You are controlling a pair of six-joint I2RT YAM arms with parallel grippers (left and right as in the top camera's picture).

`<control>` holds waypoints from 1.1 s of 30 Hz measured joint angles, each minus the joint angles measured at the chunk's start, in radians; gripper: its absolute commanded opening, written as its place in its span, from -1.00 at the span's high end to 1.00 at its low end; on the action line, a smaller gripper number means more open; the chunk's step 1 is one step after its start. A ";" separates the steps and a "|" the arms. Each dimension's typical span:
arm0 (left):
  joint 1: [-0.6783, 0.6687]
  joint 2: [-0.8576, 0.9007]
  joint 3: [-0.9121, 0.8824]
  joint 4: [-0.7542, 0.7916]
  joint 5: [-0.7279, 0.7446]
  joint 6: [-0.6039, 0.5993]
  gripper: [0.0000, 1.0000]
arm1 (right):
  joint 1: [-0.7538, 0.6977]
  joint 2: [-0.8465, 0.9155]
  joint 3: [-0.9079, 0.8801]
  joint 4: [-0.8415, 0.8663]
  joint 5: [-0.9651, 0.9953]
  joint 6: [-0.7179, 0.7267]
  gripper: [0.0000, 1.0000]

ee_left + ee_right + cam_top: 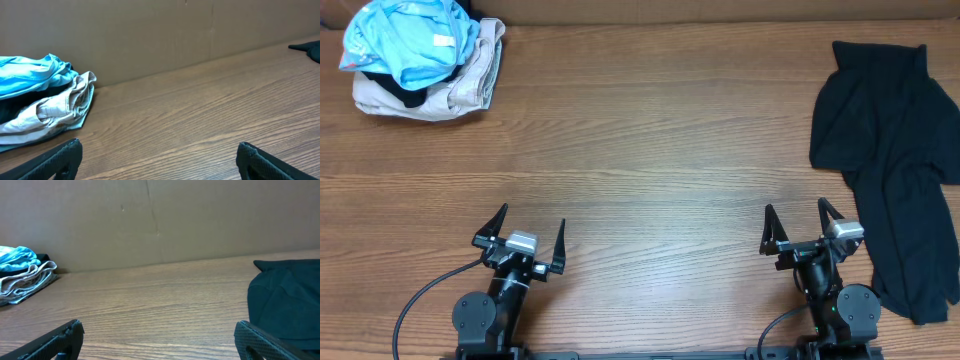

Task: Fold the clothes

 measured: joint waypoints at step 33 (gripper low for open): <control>0.000 0.456 0.684 -0.446 0.012 -0.060 -1.00 | 0.000 0.472 0.781 -0.517 0.000 -0.004 -1.00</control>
